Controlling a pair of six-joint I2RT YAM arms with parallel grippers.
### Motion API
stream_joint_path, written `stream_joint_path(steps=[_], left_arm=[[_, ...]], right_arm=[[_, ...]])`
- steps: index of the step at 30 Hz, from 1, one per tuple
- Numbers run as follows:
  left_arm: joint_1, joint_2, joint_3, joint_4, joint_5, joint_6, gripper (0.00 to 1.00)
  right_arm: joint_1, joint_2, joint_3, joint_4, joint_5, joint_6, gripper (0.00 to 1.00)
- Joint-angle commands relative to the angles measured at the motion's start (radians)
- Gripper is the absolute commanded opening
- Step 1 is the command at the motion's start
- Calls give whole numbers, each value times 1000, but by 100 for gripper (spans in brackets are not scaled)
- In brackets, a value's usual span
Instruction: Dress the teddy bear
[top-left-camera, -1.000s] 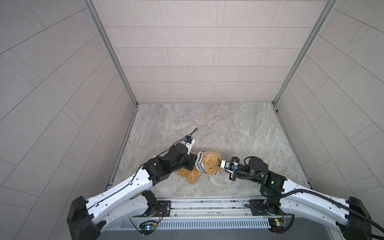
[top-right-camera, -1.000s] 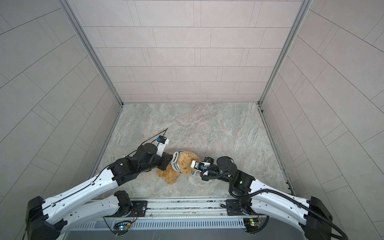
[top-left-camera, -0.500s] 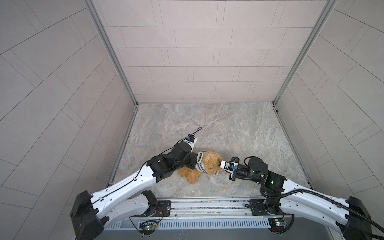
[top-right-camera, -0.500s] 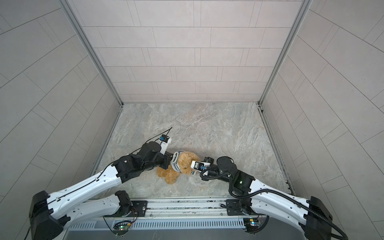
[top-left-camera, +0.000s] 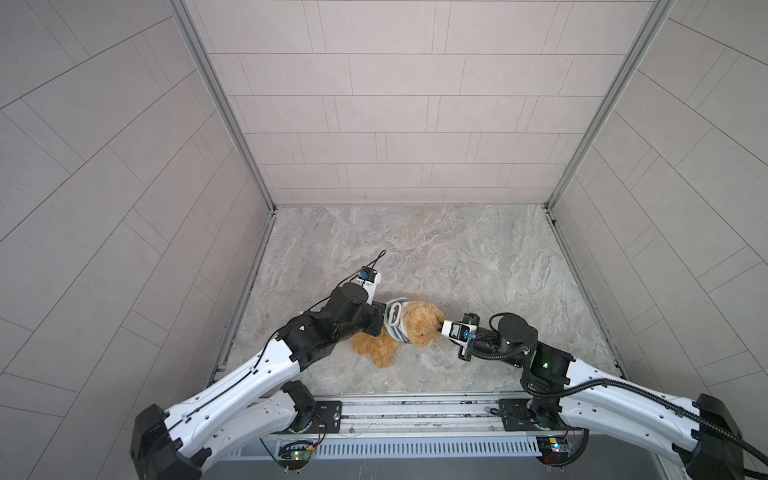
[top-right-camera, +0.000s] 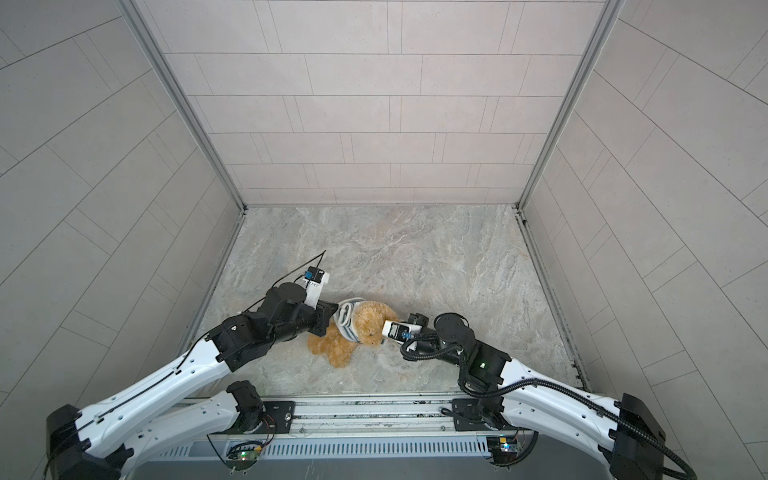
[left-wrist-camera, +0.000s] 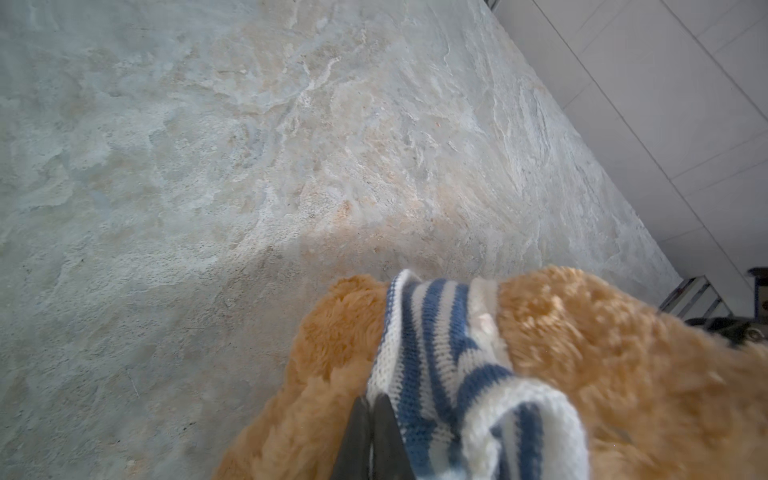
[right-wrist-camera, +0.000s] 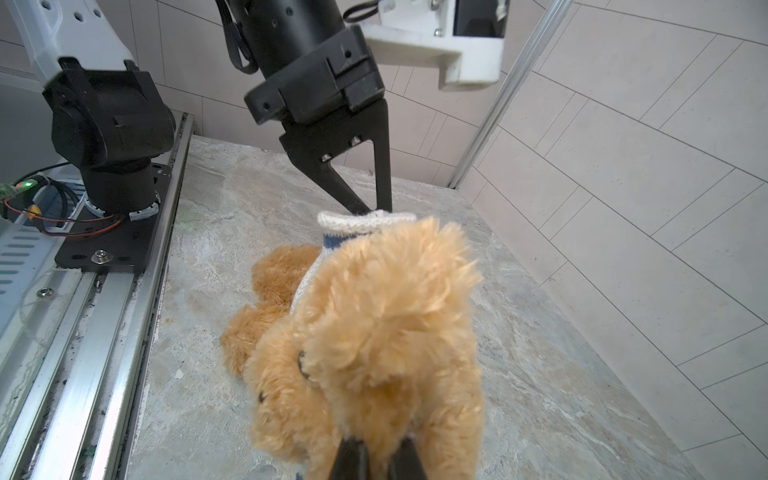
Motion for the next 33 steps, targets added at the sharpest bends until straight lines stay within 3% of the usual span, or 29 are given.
stream_joint_path(steps=[1,21,30,33], left_arm=[[69,-53,-63,-16,8,-41,0],[214,-171,-281,-3,23,-140,0],[215,-174,-295,30,89,-144,0],[215,-173,-282,0,43,-127,0]], right_arm=[[2,-41,-11,18,14,-6,0],[2,-188,-73,-1,194,49,0],[2,-184,-70,-8,230,69,0],[2,-184,-65,-16,251,78,0]])
